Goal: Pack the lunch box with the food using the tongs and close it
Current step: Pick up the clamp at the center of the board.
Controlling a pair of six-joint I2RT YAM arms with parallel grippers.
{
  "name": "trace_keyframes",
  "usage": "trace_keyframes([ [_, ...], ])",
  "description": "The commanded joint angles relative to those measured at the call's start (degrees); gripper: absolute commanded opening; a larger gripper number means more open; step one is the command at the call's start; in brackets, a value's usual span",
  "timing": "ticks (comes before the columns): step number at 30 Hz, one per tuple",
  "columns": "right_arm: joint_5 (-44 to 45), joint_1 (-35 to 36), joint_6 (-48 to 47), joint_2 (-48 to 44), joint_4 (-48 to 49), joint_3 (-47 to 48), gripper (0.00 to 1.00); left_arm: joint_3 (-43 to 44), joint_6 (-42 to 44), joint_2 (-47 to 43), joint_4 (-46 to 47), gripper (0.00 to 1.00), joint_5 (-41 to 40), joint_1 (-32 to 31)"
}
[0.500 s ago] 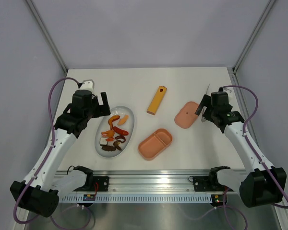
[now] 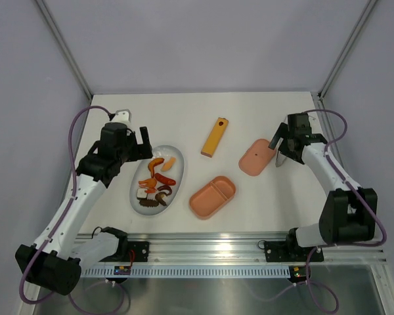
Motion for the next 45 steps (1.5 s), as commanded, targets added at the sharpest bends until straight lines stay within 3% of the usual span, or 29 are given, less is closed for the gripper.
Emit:
trace_keyframes([
  [1,-2.2,-1.7,-2.2,8.9,-0.5,7.5,0.99,1.7,-0.2,1.3,0.7,0.99,1.1,-0.2],
  [10,-3.7,-6.4,-3.7,24.7,-3.1,19.1,1.0,2.5,-0.5,1.8,-0.8,0.99,-1.4,-0.2],
  [22,-6.9,-9.8,-5.7,36.7,-1.7,27.1,1.0,3.0,-1.4,1.3,-3.0,0.99,-3.2,-0.2],
  [30,-4.8,-10.0,-6.5,40.8,0.0,29.0,0.98,2.9,-2.4,-0.1,-4.1,0.99,-3.8,-0.2],
  [38,-3.2,-10.0,-6.8,42.4,1.6,28.8,0.85,2.2,-3.5,-0.8,-4.6,0.99,-2.4,-0.3],
  [45,-1.7,-10.0,-7.1,43.4,1.8,29.1,0.88,1.3,-3.7,-1.1,-4.3,0.99,-2.0,-0.2],
])
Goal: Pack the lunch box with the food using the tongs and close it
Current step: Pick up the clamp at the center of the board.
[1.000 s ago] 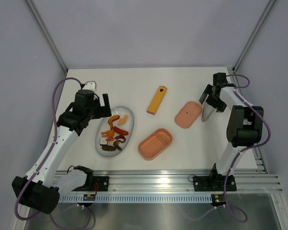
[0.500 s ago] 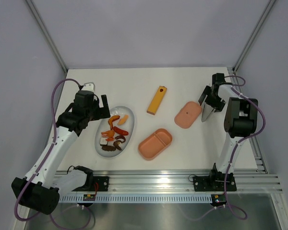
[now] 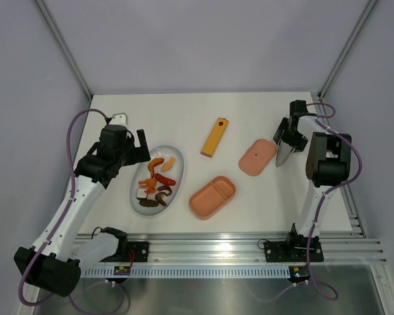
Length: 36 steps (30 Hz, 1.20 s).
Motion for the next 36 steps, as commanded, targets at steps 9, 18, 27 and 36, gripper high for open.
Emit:
trace_keyframes([
  [9,1.5,-0.2,-1.2,3.1,1.4,3.7,0.7,0.8,-0.2,-2.1,0.1,0.99,-0.1,-0.3],
  [18,1.7,-0.2,-1.4,-1.3,0.2,3.0,0.16,0.3,-0.3,-2.2,0.8,0.99,1.1,-0.3],
  [27,0.2,0.6,-0.7,-10.7,-3.2,2.5,0.11,0.5,-0.3,-2.1,0.8,0.99,1.6,-0.3],
  [36,0.0,4.0,-1.8,-21.0,-8.1,-0.9,0.12,1.9,0.4,-0.5,0.2,0.99,2.2,-0.2],
])
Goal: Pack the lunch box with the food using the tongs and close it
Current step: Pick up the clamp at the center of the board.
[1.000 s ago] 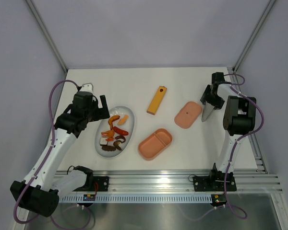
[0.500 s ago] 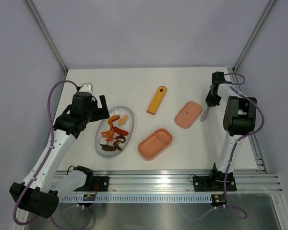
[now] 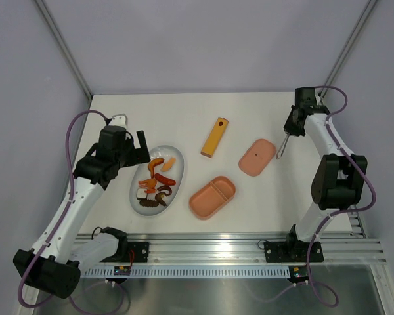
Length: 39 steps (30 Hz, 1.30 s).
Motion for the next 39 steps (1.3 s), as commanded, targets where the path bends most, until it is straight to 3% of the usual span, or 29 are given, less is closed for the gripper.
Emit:
trace_keyframes([
  [1,-1.4,1.9,-0.9,-5.5,-3.2,-1.4,0.12,2.1,0.7,0.6,1.3,0.99,1.1,-0.2],
  [10,-12.9,5.4,-3.1,-8.2,-11.6,0.2,0.16,2.3,0.5,1.4,1.5,0.99,1.5,-0.2],
  [25,-10.2,8.0,-2.0,-7.7,-14.3,3.6,0.33,2.1,0.7,1.8,1.8,0.99,1.5,-0.2],
  [39,-8.6,9.8,-2.1,-5.4,-15.5,5.4,0.38,2.1,0.9,2.5,1.8,0.99,1.5,-0.2],
])
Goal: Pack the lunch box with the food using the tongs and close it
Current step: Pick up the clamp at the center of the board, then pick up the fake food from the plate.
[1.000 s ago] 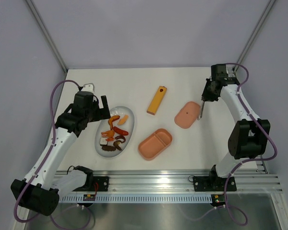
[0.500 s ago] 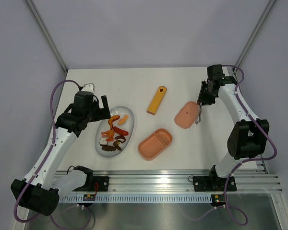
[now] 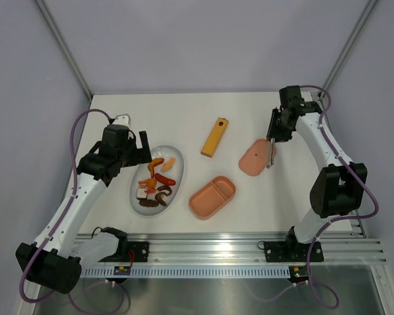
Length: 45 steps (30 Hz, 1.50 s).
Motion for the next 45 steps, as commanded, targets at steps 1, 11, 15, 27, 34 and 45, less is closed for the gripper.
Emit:
trace_keyframes([
  [1,1.0,1.0,-0.5,0.7,-0.6,2.7,0.38,2.1,0.7,0.2,1.9,0.99,0.7,-0.3],
  [11,0.0,4.0,-2.9,6.1,-4.8,7.6,0.42,2.4,0.7,0.6,1.8,0.99,0.4,-0.2],
  [15,0.0,5.3,-3.1,7.0,-5.2,8.4,0.42,2.5,0.6,0.6,1.6,0.99,0.2,-0.2],
  [27,0.0,8.1,-3.5,8.8,-6.3,11.2,0.47,2.5,0.4,0.7,1.4,0.99,0.1,-0.2],
  [34,0.0,9.7,-3.5,8.6,-6.7,11.8,0.49,2.4,0.4,0.3,1.2,0.99,0.0,-0.2],
  [45,1.3,16.7,-3.5,3.1,-7.9,12.1,0.49,3.6,0.0,0.1,-0.7,0.99,-2.5,-0.2],
])
